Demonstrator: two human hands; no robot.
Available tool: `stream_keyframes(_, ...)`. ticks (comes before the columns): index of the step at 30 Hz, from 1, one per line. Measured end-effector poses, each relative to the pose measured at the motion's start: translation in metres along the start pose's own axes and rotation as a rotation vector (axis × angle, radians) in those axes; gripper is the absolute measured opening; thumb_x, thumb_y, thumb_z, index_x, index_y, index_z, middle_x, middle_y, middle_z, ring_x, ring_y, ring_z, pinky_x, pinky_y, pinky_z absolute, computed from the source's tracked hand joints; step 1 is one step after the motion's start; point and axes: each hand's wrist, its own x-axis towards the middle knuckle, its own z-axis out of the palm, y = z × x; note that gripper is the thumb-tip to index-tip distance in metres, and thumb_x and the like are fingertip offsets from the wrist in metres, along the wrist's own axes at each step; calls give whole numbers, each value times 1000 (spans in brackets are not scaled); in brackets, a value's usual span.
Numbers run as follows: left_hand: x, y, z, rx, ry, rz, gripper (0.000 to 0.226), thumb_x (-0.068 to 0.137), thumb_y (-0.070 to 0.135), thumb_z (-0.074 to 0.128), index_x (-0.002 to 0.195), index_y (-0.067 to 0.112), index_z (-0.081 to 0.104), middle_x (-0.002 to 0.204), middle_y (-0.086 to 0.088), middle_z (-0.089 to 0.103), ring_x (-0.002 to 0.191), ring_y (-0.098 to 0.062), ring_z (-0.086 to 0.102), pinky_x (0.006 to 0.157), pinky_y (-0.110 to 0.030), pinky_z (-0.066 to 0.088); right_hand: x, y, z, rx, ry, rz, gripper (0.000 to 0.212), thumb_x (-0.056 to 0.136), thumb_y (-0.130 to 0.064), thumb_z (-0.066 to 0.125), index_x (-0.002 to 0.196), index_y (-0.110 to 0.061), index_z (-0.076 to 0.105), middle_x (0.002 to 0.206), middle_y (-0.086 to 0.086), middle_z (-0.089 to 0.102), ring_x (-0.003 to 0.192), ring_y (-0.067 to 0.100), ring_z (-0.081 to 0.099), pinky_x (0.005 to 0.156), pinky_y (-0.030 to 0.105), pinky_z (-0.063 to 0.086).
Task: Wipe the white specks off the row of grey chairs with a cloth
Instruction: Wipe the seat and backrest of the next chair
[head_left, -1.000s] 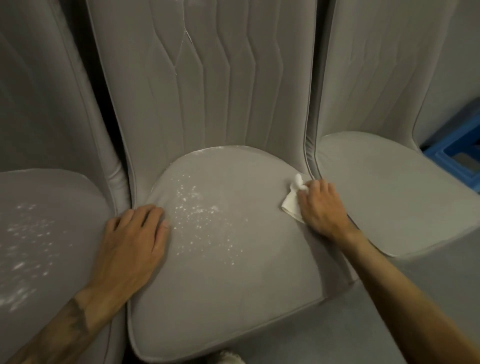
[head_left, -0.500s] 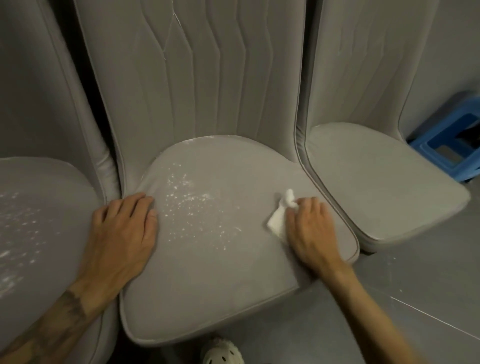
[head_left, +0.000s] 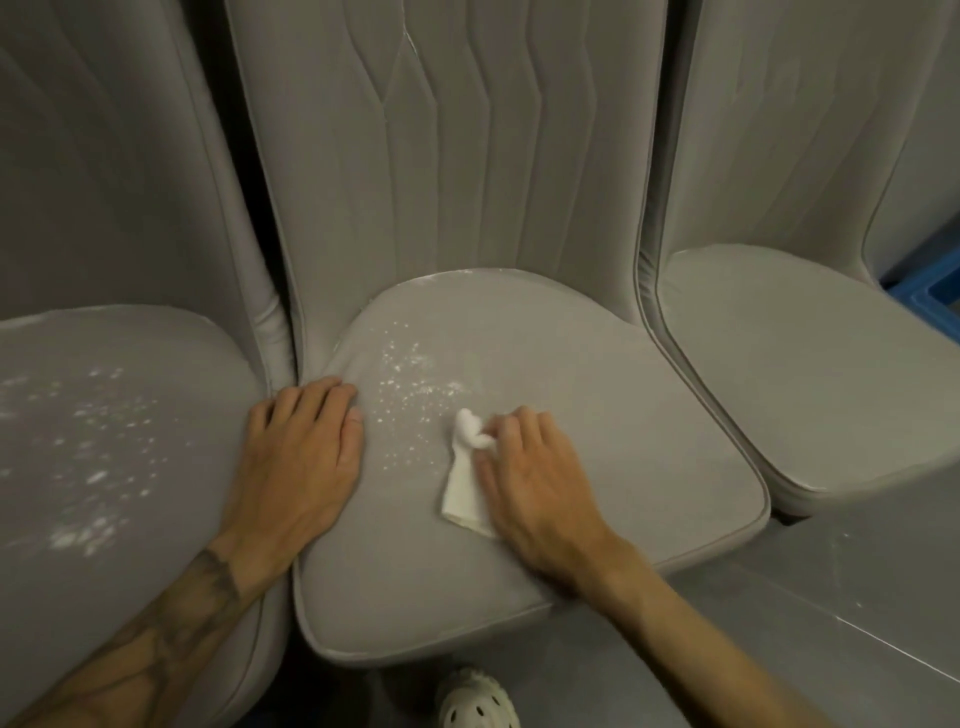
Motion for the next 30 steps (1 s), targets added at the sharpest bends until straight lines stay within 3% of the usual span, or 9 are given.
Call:
stream_keyframes(2,0,0,0,-1,-4,-2,38,108,32,32,129,17,59,133,-5,61,107,-29,55,90,-45,39,18,24,-3,-94,-11,-21,31,107,-31,33,114,-10,55,104,11,54,89,32,48,80,46,41)
stream_keyframes(5,0,1,-2,-9,-18,-19,37,108,32,32,128,18,59,131,-3,61,107,-29,55,90,-45,40,52,74,-14,-207,-53,287,34,107,-28,36,115,-2,57,110,21,56,97,39,50,85,50,37)
stream_keyframes(7,1,1,-2,-10,-29,-28,36,108,32,32,128,19,58,131,-2,60,107,-28,55,90,-44,40,65,74,-9,-275,-66,359,39,107,-30,28,116,-3,53,116,21,55,101,37,48,87,48,34)
stream_keyframes(13,0,1,-2,-30,-55,-52,37,108,32,32,130,19,58,133,-2,59,109,-26,55,92,-43,40,50,15,11,-19,-65,-75,39,105,-41,28,114,-13,54,105,9,54,92,30,48,84,43,40)
stream_keyframes(19,0,2,-5,-43,-87,-60,40,108,31,29,132,18,59,135,-3,59,110,-28,56,95,-45,43,113,90,7,-290,-88,375,42,106,-35,28,123,-4,50,124,18,53,109,36,48,94,46,37)
stream_keyframes(21,1,3,-5,-49,-89,-66,40,108,31,30,132,18,60,135,-3,60,111,-27,56,95,-44,43,120,60,21,-209,-65,254,39,106,-34,27,120,-7,50,121,17,54,105,35,48,92,46,37)
stream_keyframes(24,1,0,-3,-42,-99,-68,41,108,32,30,134,18,59,136,-3,59,113,-26,56,97,-44,42,96,16,35,-24,-64,-111,38,106,-38,25,115,-13,52,110,9,53,92,29,46,85,42,38)
stream_keyframes(26,1,-1,-1,-39,-102,-67,42,108,33,29,135,18,58,137,-3,58,115,-26,56,98,-44,43,95,31,27,-29,-67,-195,37,107,-37,25,115,-14,52,108,8,52,91,28,46,83,42,38)
stream_keyframes(30,0,0,1,-43,-82,-67,41,109,32,29,133,19,59,136,-3,59,114,-25,56,98,-44,43,143,99,20,-200,-105,253,39,107,-31,25,125,-6,48,124,17,52,109,35,48,95,46,37)
